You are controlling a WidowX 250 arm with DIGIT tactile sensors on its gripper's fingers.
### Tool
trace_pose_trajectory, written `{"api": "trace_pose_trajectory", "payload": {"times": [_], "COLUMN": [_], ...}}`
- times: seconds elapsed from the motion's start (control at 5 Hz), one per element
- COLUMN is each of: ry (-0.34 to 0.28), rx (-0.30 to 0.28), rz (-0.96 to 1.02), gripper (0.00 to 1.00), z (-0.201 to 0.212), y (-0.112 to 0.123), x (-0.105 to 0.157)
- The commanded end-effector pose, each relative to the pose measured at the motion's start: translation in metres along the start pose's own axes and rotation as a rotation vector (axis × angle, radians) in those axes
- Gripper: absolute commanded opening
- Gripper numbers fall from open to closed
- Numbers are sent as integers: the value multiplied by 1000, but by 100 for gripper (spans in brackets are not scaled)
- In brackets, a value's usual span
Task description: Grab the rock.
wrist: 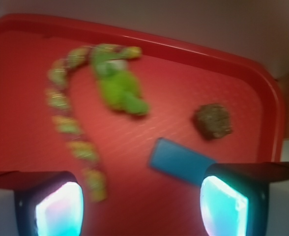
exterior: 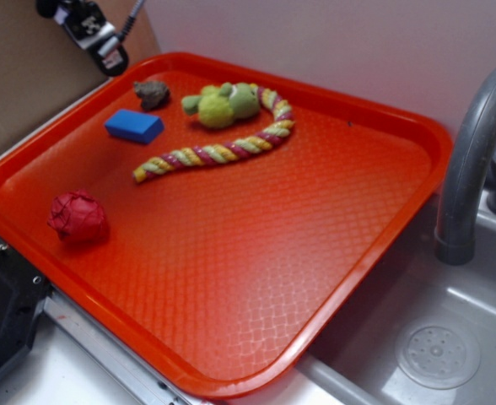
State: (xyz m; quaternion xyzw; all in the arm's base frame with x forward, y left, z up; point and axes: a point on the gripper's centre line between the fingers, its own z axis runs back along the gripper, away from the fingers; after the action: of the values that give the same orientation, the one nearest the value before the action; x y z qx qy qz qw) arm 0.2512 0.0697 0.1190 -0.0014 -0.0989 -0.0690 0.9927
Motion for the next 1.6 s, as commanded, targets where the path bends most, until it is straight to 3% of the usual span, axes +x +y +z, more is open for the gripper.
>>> {"api": "trace_pose_trajectory", "payload": {"times": [0.0, 0.4, 1.0, 1.2, 1.4], "ry": [-3, 76, 181, 198, 197], "rx": [113, 132, 130, 129, 137], "rz": [53, 56, 14, 11, 7], "gripper": [100, 100, 100, 0, 0], "z": [-20, -52, -88, -92, -90], "y": [51, 72, 72, 70, 67], "x": [21, 26, 23, 21, 20]}}
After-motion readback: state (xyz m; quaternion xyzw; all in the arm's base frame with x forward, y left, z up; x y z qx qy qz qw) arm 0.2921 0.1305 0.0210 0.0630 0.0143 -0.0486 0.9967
